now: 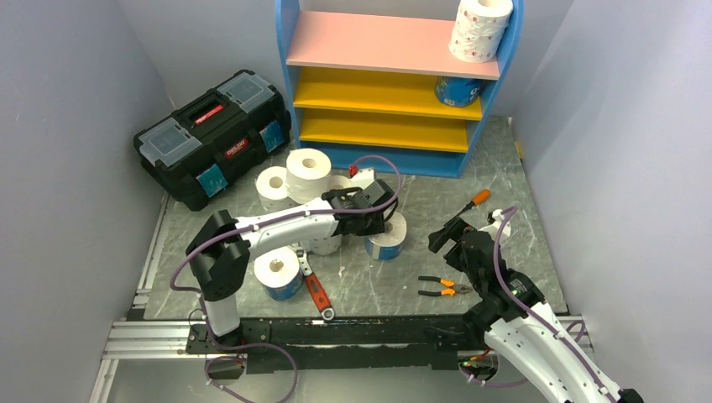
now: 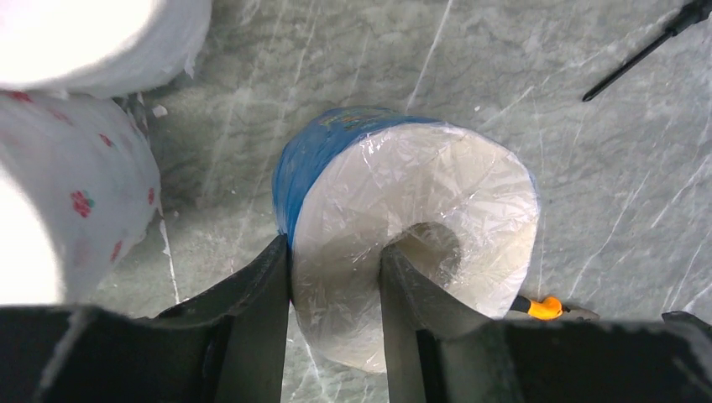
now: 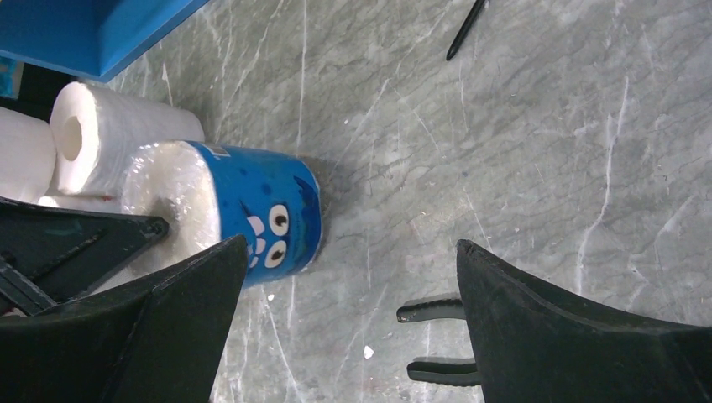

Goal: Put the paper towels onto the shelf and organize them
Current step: Pick up the paper towel from the center of the board, then place the paper towel at the center of the board.

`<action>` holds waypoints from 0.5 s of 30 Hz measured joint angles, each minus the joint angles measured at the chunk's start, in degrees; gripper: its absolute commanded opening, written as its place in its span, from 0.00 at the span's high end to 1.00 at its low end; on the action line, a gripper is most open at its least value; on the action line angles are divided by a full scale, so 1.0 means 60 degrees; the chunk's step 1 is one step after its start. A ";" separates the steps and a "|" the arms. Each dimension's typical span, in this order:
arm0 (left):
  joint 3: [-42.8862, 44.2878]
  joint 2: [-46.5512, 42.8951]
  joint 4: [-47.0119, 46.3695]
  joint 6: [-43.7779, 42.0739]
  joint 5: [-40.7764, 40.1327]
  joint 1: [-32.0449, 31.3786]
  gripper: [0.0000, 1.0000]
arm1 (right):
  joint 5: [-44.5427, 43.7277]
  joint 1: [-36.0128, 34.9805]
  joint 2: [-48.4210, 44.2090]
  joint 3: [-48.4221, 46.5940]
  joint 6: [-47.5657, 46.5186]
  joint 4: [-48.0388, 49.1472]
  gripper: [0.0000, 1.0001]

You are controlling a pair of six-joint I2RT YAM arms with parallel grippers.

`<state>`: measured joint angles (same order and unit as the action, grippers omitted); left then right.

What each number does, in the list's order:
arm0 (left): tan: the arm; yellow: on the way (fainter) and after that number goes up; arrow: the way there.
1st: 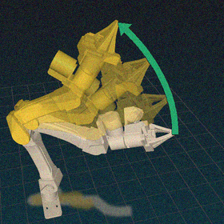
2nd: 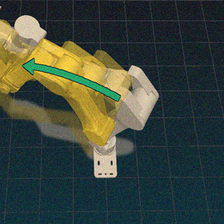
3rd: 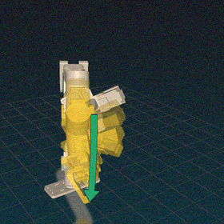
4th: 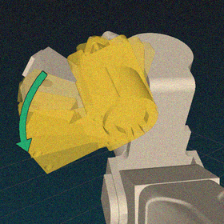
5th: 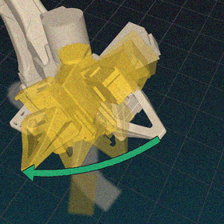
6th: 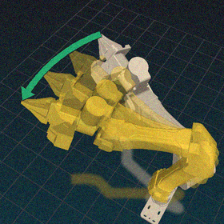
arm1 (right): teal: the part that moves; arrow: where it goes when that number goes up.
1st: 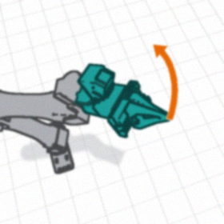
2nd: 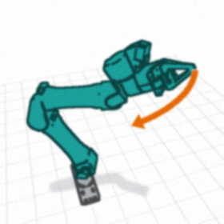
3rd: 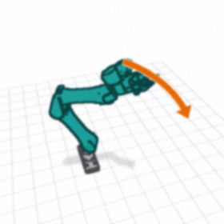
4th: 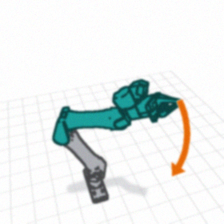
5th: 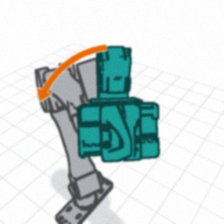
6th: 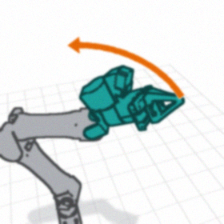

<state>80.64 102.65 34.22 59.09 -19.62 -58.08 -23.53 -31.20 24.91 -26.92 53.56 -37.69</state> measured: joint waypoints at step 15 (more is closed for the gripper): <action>0.1555 0.0659 0.0838 0.0681 -0.0390 0.1042 0.64 | 0.0007 0.0000 0.0029 0.0211 0.0015 0.0004 0.04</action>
<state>89.97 106.61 39.24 63.18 -21.96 -51.83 -23.49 -31.20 25.08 -25.65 53.65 -37.67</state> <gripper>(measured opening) 0.413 0.960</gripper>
